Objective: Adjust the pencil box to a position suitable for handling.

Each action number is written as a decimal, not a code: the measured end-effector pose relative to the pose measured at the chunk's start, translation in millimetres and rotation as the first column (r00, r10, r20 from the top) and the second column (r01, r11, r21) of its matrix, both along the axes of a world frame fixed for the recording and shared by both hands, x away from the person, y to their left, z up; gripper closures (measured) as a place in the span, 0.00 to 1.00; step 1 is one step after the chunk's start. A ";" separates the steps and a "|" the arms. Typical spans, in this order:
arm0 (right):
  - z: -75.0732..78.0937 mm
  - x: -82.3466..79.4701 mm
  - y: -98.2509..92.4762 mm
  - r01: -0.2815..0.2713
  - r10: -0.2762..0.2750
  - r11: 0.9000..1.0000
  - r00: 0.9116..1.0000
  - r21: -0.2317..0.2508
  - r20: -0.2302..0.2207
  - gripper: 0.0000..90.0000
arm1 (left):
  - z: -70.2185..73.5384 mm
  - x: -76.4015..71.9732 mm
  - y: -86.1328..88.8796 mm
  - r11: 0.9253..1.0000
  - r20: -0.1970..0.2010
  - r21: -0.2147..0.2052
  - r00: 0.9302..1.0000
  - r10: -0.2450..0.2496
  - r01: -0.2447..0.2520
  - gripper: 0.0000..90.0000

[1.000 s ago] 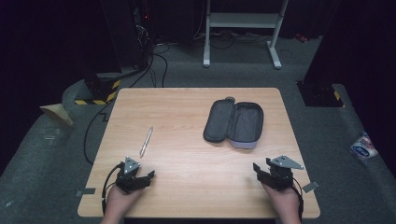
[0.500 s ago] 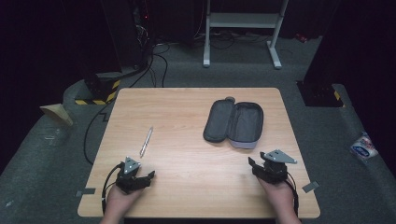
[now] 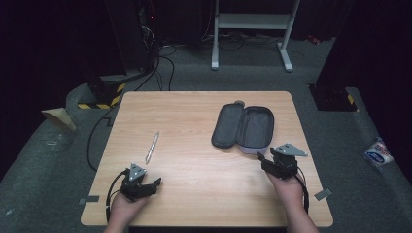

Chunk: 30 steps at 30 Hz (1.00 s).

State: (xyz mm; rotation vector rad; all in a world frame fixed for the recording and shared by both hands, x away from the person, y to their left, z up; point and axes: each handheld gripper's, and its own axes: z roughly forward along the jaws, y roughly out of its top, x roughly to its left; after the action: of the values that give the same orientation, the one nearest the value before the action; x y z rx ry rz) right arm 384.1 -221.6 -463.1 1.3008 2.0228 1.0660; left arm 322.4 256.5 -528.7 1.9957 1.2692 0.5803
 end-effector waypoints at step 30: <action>-7.5 45.3 29.7 -0.041 0.039 0.997 0.999 -0.072 -0.038 0.57 | 0.0 -0.2 -0.3 1.000 -0.001 0.000 1.000 -0.005 0.005 0.29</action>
State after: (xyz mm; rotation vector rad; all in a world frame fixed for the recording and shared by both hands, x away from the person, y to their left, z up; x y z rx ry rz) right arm 429.4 -192.0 -470.7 1.2561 2.1030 0.9828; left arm 322.2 256.2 -528.7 1.9984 1.2644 0.5769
